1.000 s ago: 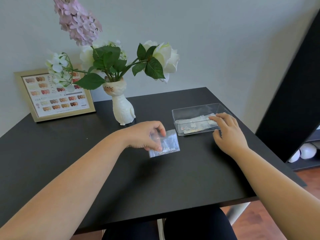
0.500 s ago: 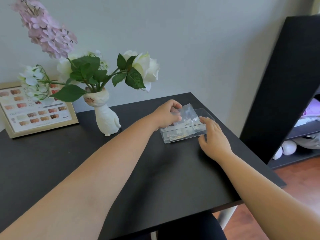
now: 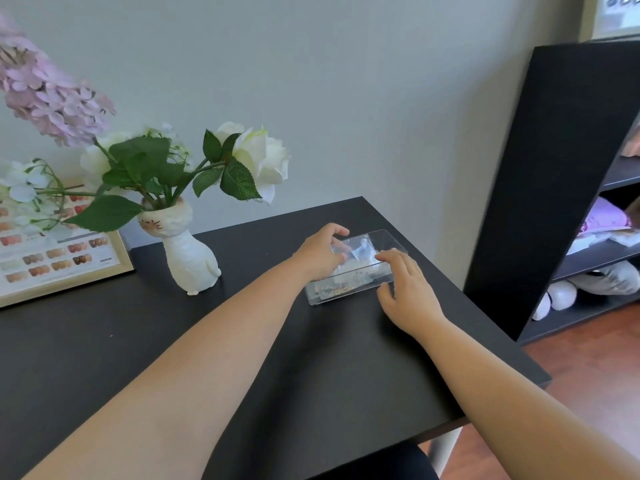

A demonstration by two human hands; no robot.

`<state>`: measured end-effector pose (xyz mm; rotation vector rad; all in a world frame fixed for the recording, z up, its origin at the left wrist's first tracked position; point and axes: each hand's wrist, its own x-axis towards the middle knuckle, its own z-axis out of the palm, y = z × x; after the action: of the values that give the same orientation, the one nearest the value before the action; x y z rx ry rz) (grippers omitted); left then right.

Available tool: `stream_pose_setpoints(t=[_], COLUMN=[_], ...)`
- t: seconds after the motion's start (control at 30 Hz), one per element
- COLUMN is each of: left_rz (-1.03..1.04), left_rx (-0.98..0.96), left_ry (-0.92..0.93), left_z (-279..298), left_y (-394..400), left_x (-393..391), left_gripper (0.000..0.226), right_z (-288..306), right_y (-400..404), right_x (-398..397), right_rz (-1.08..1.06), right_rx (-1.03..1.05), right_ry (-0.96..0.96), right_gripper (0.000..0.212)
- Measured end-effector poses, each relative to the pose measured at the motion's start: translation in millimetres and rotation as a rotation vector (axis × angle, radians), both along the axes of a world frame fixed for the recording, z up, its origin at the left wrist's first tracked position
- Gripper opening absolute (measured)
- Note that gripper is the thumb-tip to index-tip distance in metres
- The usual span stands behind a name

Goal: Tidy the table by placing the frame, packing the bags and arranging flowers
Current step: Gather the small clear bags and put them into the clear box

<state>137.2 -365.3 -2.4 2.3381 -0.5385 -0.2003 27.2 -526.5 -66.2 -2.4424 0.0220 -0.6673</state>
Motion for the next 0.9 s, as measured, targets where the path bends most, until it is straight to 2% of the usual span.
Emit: stream_pose_setpoints(t=[0.07, 0.13, 0.3, 0.4, 0.47, 0.63, 0.9], left_rz=[-0.022, -0.001, 0.081, 0.108, 0.100, 0.041, 0.023], left_rx=[0.040, 0.029, -0.166, -0.117, -0.071, -0.160, -0.168], left_ry=[0.015, -0.047, -0.215, -0.230, -0.210, -0.074, -0.053], left_z=[-4, -8, -8, -18, -31, -49, -51], left_y=[-2, -2, 15, 35, 48, 54, 37], left_x=[-3, -3, -13, -23, -28, -32, -34], left_gripper=[0.041, 0.041, 0.041, 0.045, 0.052, 0.067, 0.068], right_z=[0, -1, -4, -6, -7, -7, -9], right_y=[-1, -1, -4, -7, -7, -7, -10], right_x=[0, 1, 2, 5, 6, 7, 9], right_rz=[0.001, 0.012, -0.005, -0.024, -0.026, -0.058, -0.132], right_rx=[0.001, 0.011, 0.041, 0.071, 0.066, 0.040, 0.092], right_ry=[0.004, -0.007, -0.065, -0.053, -0.033, -0.012, 0.013], right_gripper=[0.047, 0.047, 0.047, 0.049, 0.050, 0.050, 0.049])
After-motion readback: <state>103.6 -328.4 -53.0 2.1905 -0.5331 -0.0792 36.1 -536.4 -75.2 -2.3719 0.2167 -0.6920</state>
